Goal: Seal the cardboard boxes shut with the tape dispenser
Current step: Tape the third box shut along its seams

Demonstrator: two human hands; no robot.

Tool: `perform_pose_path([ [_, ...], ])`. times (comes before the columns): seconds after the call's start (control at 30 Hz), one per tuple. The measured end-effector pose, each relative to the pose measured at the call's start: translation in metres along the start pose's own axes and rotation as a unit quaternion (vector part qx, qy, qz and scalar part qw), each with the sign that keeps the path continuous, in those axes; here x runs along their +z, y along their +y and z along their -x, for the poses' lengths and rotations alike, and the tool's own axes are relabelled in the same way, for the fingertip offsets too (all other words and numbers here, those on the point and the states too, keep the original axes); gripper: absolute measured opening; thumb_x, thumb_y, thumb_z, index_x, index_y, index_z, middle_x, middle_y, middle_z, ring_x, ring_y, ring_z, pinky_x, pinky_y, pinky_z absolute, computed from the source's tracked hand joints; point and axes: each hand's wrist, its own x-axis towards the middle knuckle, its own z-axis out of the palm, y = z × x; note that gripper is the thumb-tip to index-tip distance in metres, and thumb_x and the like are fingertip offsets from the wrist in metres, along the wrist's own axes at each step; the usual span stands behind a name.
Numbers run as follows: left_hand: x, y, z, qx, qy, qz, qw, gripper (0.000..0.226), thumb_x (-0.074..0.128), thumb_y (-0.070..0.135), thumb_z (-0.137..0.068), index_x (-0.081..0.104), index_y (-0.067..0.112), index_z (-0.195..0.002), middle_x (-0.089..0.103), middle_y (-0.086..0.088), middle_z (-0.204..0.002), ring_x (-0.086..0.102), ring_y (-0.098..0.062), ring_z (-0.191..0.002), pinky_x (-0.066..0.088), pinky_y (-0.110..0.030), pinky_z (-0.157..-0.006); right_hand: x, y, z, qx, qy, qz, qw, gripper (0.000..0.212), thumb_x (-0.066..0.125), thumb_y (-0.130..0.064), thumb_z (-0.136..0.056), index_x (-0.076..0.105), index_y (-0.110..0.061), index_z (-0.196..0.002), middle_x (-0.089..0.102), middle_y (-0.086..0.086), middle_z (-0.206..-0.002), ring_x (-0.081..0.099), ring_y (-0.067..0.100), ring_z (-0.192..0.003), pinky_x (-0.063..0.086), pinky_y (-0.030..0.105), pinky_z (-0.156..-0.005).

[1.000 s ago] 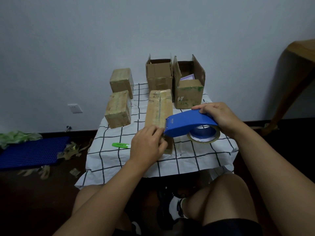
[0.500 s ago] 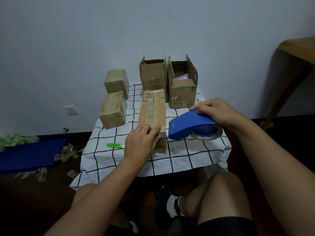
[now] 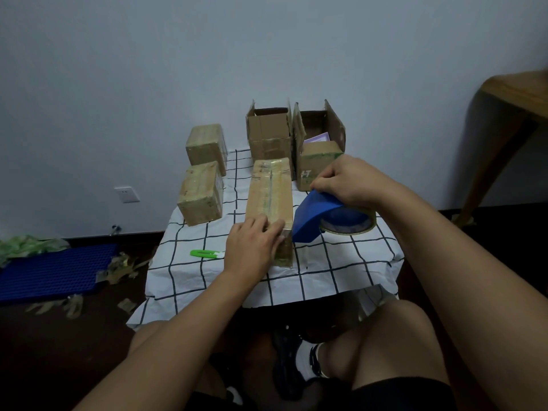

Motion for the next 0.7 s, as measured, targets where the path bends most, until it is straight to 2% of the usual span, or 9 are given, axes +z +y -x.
perform_pose_path([
  [0.17, -0.004, -0.001, -0.002, -0.002, -0.042, -0.010, 0.999, 0.031, 0.047, 0.042, -0.099, 0.056, 0.028, -0.125, 0.055, -0.001, -0.100, 0.050, -0.022, -0.092, 0.027, -0.031, -0.068, 0.001, -0.005, 0.008, 0.014, 0.010, -0.002, 1.000, 0.036, 0.060, -0.034, -0.091, 0.071, -0.014, -0.063, 0.062, -0.003, -0.056, 0.055, 0.014, -0.059, 0.042, 0.031, -0.059],
  [0.27, -0.006, -0.002, -0.003, -0.001, -0.063, -0.012, 0.998, 0.033, 0.042, 0.044, -0.100, 0.050, 0.030, -0.129, 0.054, 0.000, -0.106, 0.049, -0.022, -0.095, 0.032, -0.033, -0.071, 0.002, -0.007, 0.014, 0.016, 0.009, 0.011, 1.000, 0.036, 0.059, -0.033, -0.092, 0.069, -0.016, -0.061, 0.060, -0.003, -0.056, 0.055, 0.015, -0.059, 0.041, 0.030, -0.058],
  [0.43, -0.009, -0.004, 0.002, 0.020, -0.096, -0.016, 0.995, 0.048, 0.049, 0.037, -0.095, 0.037, 0.039, -0.142, 0.051, -0.001, -0.113, 0.047, -0.024, -0.102, 0.037, -0.035, -0.078, 0.003, -0.015, 0.018, -0.001, 0.021, 0.043, 0.999, 0.042, 0.058, -0.032, -0.092, 0.061, -0.020, -0.052, 0.055, -0.006, -0.051, 0.051, 0.014, -0.055, 0.036, 0.028, -0.055],
  [0.5, -0.011, -0.005, 0.000, 0.018, -0.112, -0.013, 0.993, 0.054, 0.052, 0.034, -0.092, 0.036, 0.039, -0.143, 0.050, -0.001, -0.116, 0.047, -0.024, -0.104, 0.038, -0.035, -0.079, 0.006, -0.020, 0.015, -0.005, 0.016, 0.080, 0.997, 0.039, 0.058, -0.034, -0.092, 0.060, -0.021, -0.055, 0.056, -0.005, -0.056, 0.053, 0.015, -0.059, 0.036, 0.029, -0.055],
  [0.6, -0.014, -0.009, -0.002, 0.008, -0.131, -0.002, 0.991, 0.057, 0.051, 0.033, -0.090, 0.035, 0.039, -0.145, 0.048, -0.003, -0.119, 0.045, -0.026, -0.108, 0.040, -0.037, -0.082, 0.017, -0.003, 0.025, 0.057, -0.042, 0.233, 0.970, 0.025, 0.059, -0.038, -0.091, 0.070, -0.020, -0.077, 0.066, 0.000, -0.080, 0.061, 0.019, -0.076, 0.047, 0.034, -0.064],
  [0.63, -0.013, -0.010, -0.003, 0.011, -0.140, 0.002, 0.990, 0.057, 0.050, 0.033, -0.090, 0.035, 0.039, -0.145, 0.047, -0.003, -0.120, 0.045, -0.026, -0.108, 0.041, -0.037, -0.083, 0.021, 0.010, 0.032, 0.078, -0.040, 0.240, 0.967, 0.024, 0.058, -0.037, -0.090, 0.074, -0.021, -0.085, 0.070, 0.001, -0.088, 0.062, 0.020, -0.081, 0.052, 0.036, -0.069],
  [0.7, -0.010, -0.008, -0.002, 0.005, -0.135, 0.003, 0.991, 0.056, 0.049, 0.040, -0.088, 0.038, 0.040, -0.142, 0.047, -0.003, -0.117, 0.045, -0.026, -0.109, 0.040, -0.037, -0.084, 0.018, 0.029, 0.042, 0.083, 0.030, 0.177, 0.980, 0.026, 0.054, -0.034, -0.089, 0.078, -0.024, -0.093, 0.074, 0.001, -0.099, 0.062, 0.022, -0.088, 0.055, 0.041, -0.077],
])
